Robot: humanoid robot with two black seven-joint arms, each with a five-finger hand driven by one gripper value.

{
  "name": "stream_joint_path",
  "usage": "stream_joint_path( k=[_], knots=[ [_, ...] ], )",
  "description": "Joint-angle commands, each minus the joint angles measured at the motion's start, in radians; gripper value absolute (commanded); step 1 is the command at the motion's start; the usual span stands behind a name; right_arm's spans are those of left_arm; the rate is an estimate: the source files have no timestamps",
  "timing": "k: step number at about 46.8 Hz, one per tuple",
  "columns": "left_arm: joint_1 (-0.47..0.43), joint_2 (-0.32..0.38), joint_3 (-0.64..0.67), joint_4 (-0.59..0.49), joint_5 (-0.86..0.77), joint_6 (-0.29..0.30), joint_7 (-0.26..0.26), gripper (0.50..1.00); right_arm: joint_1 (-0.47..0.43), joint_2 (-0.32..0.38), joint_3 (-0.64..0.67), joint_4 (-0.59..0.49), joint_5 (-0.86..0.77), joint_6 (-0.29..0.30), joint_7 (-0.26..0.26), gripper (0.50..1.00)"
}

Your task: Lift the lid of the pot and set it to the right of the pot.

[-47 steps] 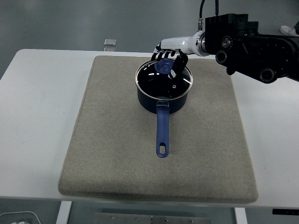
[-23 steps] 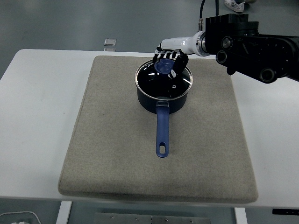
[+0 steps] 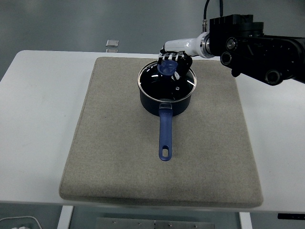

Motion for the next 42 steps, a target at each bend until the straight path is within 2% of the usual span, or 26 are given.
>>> stream_joint_path(
  k=[1, 4, 24, 31, 42],
  knots=[
    [0.000, 0.000, 0.000, 0.000, 0.000, -0.002, 0.000, 1.000, 0.003, -0.002, 0.000, 0.001, -0.016, 0.002, 0.000, 0.609],
    [0.000, 0.000, 0.000, 0.000, 0.001, -0.002, 0.000, 1.000, 0.004, -0.002, 0.000, 0.001, -0.019, 0.002, 0.000, 0.582],
    [0.000, 0.000, 0.000, 0.000, 0.000, 0.000, 0.000, 1.000, 0.053, -0.015, 0.000, 0.001, -0.014, 0.005, 0.000, 0.543],
    [0.000, 0.000, 0.000, 0.000, 0.001, 0.000, 0.000, 1.000, 0.072, -0.022, 0.000, 0.001, -0.011, 0.028, 0.000, 0.500],
    [0.000, 0.000, 0.000, 0.000, 0.000, -0.002, 0.000, 1.000, 0.093, -0.074, 0.000, 0.001, 0.001, 0.052, -0.002, 0.500]
  ],
)
